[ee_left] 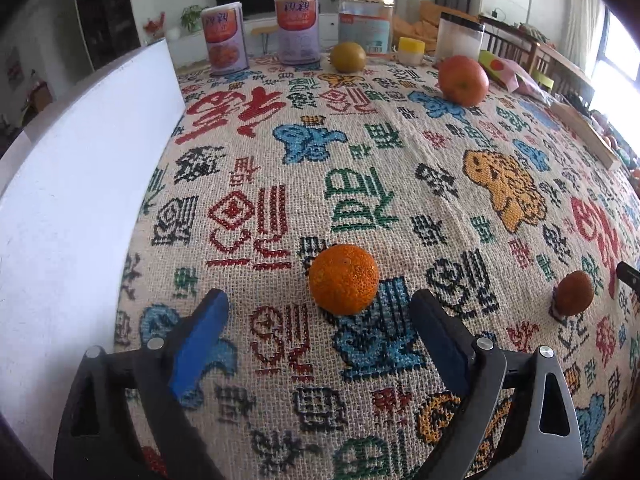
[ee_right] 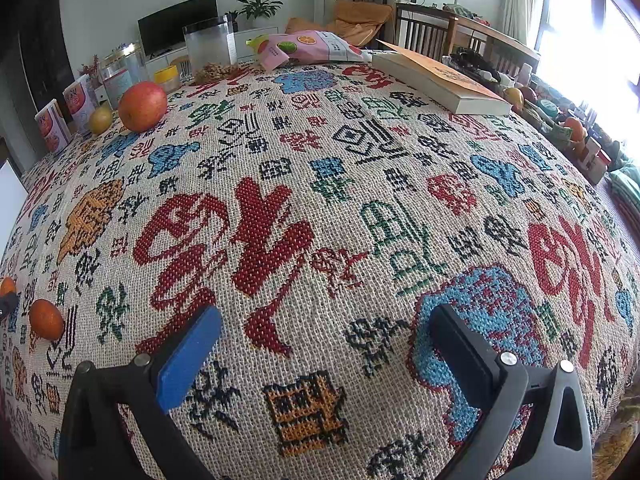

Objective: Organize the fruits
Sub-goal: 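Move the left tool toward the tangerine while the right tool approaches the red apple, then close the left tool on the tangerine while the right tool grasps the red apple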

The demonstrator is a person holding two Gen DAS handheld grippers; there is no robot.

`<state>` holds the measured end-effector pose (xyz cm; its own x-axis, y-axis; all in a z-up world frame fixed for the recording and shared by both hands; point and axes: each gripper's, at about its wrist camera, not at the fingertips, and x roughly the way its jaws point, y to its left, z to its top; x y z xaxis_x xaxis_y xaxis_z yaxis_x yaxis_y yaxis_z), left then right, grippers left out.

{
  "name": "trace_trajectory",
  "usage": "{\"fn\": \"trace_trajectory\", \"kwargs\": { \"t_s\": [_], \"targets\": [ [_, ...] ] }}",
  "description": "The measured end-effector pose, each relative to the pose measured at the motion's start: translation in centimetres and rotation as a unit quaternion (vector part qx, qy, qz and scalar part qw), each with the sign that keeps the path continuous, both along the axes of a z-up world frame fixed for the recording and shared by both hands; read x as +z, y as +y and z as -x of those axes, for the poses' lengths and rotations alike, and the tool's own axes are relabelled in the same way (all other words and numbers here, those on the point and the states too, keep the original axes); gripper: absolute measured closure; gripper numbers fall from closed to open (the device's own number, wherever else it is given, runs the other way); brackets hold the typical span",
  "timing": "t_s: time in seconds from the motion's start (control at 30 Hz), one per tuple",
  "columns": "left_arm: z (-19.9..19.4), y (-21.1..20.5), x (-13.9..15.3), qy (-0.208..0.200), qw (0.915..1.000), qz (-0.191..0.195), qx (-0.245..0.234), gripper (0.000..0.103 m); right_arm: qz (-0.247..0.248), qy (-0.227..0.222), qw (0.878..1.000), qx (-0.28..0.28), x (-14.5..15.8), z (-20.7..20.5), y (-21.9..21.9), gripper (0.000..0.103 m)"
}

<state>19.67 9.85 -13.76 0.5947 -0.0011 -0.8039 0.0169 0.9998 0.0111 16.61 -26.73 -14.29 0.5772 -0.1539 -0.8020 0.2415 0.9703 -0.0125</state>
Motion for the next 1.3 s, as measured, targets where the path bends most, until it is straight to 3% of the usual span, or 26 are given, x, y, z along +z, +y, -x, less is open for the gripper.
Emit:
{"fn": "trace_trajectory", "kwargs": {
  "t_s": [0.37, 0.47, 0.57, 0.7, 0.8, 0.97, 1.1, 1.17, 1.23, 1.3],
  "targets": [
    [-0.1, -0.2, -0.3, 0.000, 1.0000, -0.003, 0.006, 0.004, -0.001, 0.001, 1.000, 0.004, 0.0, 0.1, -0.1, 0.000],
    [0.0, -0.2, -0.3, -0.001, 1.0000, -0.004, 0.009, 0.003, 0.001, 0.024, 0.999, 0.040, 0.2, -0.1, -0.1, 0.000],
    [-0.1, -0.2, -0.3, -0.001, 0.9999, -0.004, 0.010, 0.002, 0.003, 0.043, 0.997, 0.072, 1.4, -3.0, 0.4, 0.000],
    [-0.1, -0.1, -0.3, -0.001, 0.9999, -0.004, 0.010, 0.002, -0.045, -0.009, 0.984, 0.171, 5.6, -9.2, 4.4, 0.000],
    [-0.1, -0.2, -0.3, -0.001, 0.9999, -0.004, 0.010, 0.002, -0.088, -0.008, 0.974, 0.208, 7.2, -15.3, 7.9, 0.000],
    [-0.1, -0.1, -0.3, -0.001, 0.9999, -0.004, 0.010, 0.002, -0.268, 0.004, 0.955, 0.127, 6.7, -24.1, 8.8, 0.000],
    [-0.1, -0.1, -0.3, -0.001, 0.9999, -0.004, 0.010, 0.002, -0.356, 0.033, 0.932, 0.049, 3.6, -27.9, 8.5, 0.001],
    [-0.1, -0.1, -0.3, -0.001, 0.9999, -0.004, 0.010, 0.002, -0.381, 0.050, 0.922, 0.034, 2.2, -28.7, 8.8, 0.006],
    [-0.1, -0.1, -0.3, -0.001, 0.9999, -0.004, 0.010, 0.002, -0.392, 0.068, 0.917, 0.032, 1.0, -29.2, 9.4, 0.026],
    [-0.1, -0.1, -0.3, -0.001, 0.9999, -0.004, 0.010, 0.002, -0.398, 0.074, 0.914, 0.037, 0.3, -29.2, 9.6, 0.036]
  ]
}}
